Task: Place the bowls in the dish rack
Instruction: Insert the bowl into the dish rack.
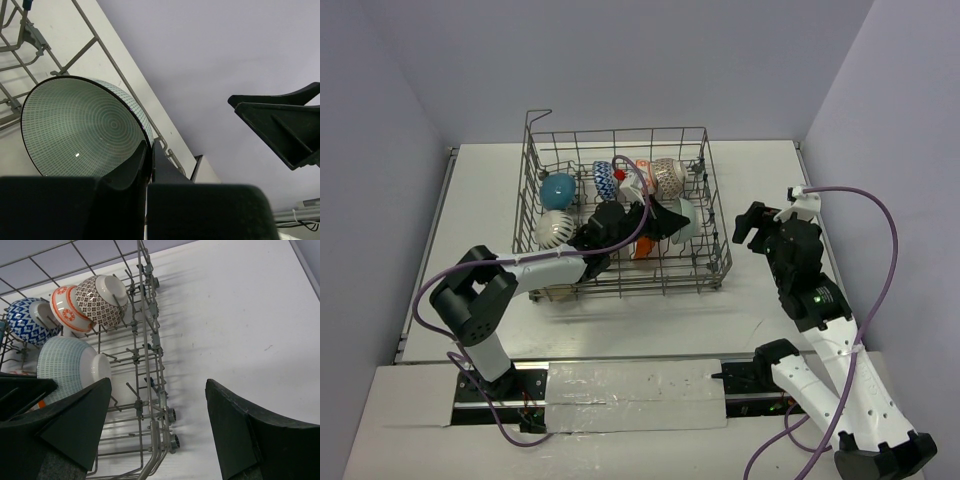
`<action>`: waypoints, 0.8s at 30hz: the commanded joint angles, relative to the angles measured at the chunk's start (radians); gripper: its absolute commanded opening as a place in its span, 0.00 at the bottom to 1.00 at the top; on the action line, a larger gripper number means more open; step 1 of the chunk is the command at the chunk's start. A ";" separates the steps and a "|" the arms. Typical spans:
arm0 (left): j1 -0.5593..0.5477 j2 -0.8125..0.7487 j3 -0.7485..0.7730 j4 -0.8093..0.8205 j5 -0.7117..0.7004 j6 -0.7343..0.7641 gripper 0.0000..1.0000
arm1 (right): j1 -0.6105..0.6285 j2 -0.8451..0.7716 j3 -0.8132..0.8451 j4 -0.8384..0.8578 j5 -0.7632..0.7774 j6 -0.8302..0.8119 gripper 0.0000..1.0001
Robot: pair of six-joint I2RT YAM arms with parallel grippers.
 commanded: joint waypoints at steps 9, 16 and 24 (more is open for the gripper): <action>0.003 -0.020 0.033 0.115 -0.012 -0.024 0.00 | 0.006 -0.004 -0.005 0.050 -0.013 0.006 0.83; 0.005 -0.004 0.037 0.098 -0.008 -0.047 0.00 | 0.006 -0.004 -0.005 0.053 -0.017 0.005 0.83; 0.007 -0.013 -0.002 0.095 -0.047 -0.067 0.00 | 0.006 -0.007 -0.009 0.056 -0.020 0.005 0.83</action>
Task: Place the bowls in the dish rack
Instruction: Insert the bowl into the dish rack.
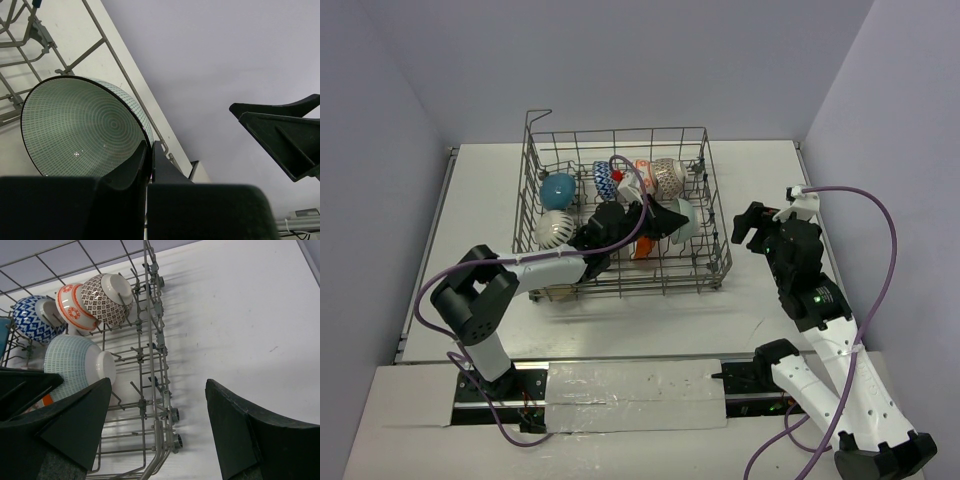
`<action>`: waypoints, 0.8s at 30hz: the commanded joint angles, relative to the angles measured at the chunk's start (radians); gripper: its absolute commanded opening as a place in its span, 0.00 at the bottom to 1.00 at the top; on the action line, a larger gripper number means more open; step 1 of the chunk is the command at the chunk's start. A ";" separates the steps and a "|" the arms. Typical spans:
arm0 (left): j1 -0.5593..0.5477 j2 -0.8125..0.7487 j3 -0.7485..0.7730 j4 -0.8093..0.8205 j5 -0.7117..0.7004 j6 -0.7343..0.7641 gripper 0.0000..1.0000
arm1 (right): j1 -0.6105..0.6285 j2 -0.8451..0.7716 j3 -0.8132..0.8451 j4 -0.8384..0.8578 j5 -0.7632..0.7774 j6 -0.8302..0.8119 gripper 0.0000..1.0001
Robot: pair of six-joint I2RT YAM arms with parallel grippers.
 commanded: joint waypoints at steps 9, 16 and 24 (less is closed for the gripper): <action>0.005 -0.046 -0.037 0.077 -0.080 -0.019 0.00 | 0.004 -0.006 -0.011 0.055 -0.013 0.003 0.83; 0.010 -0.006 -0.028 0.096 -0.045 -0.061 0.02 | 0.004 -0.011 -0.011 0.052 -0.013 0.003 0.83; 0.018 0.023 0.013 0.068 0.016 -0.056 0.00 | 0.004 -0.004 -0.011 0.052 -0.015 0.001 0.83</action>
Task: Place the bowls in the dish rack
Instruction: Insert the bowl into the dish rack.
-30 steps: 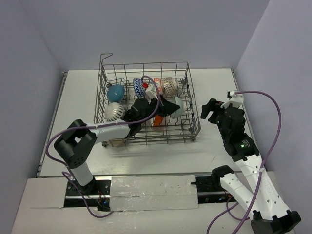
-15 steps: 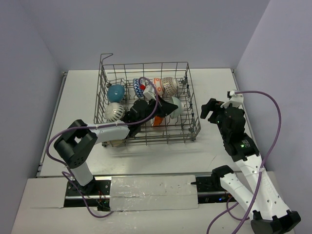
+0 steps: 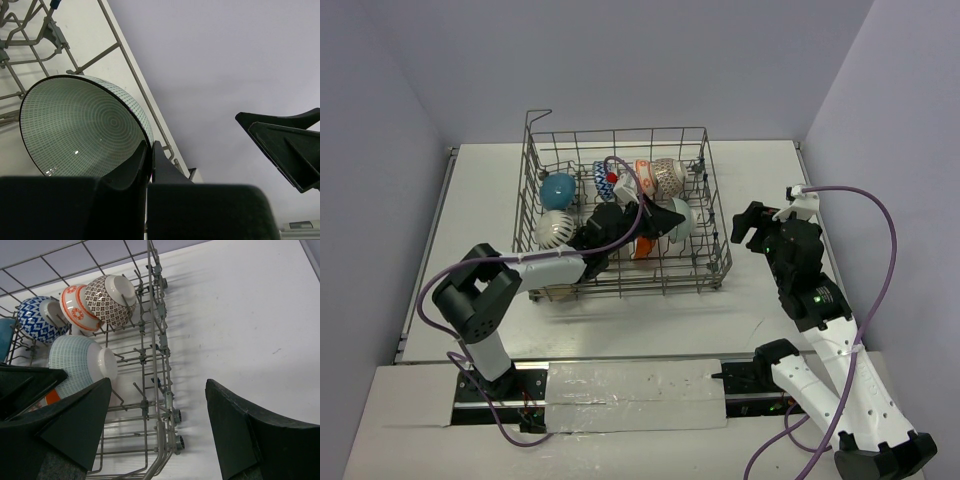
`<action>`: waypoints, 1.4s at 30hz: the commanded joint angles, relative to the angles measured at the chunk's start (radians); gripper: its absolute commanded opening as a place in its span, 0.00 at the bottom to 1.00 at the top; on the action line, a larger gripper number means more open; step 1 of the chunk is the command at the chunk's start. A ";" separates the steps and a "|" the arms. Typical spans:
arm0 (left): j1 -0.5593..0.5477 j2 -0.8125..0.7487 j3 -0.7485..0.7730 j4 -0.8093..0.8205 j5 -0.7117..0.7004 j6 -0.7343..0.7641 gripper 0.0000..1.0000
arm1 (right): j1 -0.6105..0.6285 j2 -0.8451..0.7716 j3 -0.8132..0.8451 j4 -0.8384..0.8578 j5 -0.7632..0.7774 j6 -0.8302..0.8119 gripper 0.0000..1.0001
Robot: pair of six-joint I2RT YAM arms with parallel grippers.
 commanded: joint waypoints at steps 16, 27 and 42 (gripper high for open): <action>0.048 -0.039 -0.028 0.054 0.094 -0.074 0.00 | 0.004 0.002 -0.014 0.049 -0.010 0.003 0.83; 0.073 -0.067 -0.074 0.030 0.091 -0.079 0.03 | 0.004 0.005 -0.014 0.052 -0.019 0.001 0.83; 0.084 -0.001 0.045 -0.042 0.259 -0.016 0.00 | 0.004 0.009 -0.014 0.053 -0.018 -0.003 0.83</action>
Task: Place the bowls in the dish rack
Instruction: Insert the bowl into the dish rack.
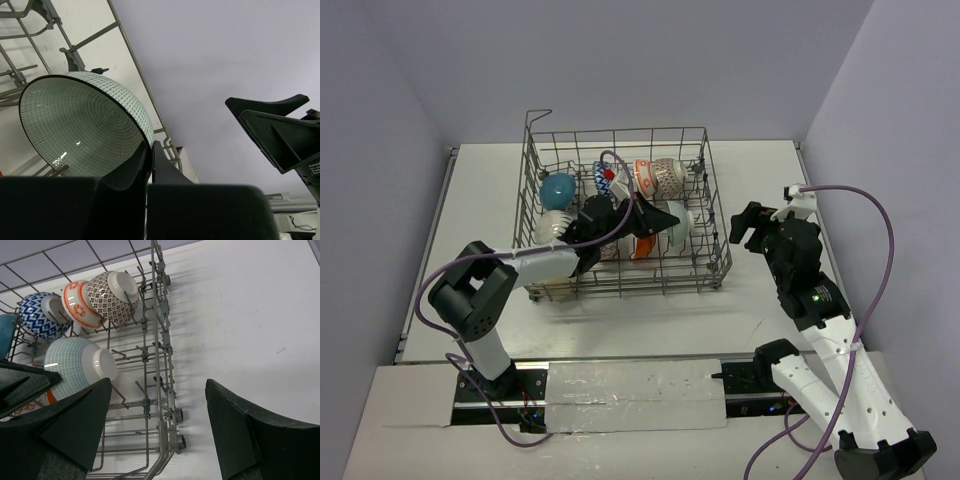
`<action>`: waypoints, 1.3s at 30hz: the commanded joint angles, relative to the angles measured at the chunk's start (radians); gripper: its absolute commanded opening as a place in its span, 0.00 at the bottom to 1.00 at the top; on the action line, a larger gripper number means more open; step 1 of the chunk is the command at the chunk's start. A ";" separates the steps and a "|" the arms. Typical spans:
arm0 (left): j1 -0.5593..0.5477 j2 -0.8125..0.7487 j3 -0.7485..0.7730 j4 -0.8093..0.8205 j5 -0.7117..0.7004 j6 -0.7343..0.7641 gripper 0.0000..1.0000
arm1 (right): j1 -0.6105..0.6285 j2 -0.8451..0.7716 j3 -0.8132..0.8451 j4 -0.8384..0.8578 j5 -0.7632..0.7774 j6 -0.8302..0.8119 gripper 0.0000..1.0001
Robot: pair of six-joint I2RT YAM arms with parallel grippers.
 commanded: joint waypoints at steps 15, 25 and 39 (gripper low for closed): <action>0.017 0.030 0.075 -0.042 0.135 0.075 0.00 | 0.004 0.008 -0.007 0.044 0.003 -0.003 0.83; 0.048 0.033 0.043 -0.017 0.172 0.044 0.00 | 0.006 0.000 -0.011 0.060 -0.014 -0.007 0.83; 0.086 0.010 -0.035 0.012 0.184 0.021 0.00 | 0.006 0.018 -0.008 0.057 -0.012 -0.010 0.83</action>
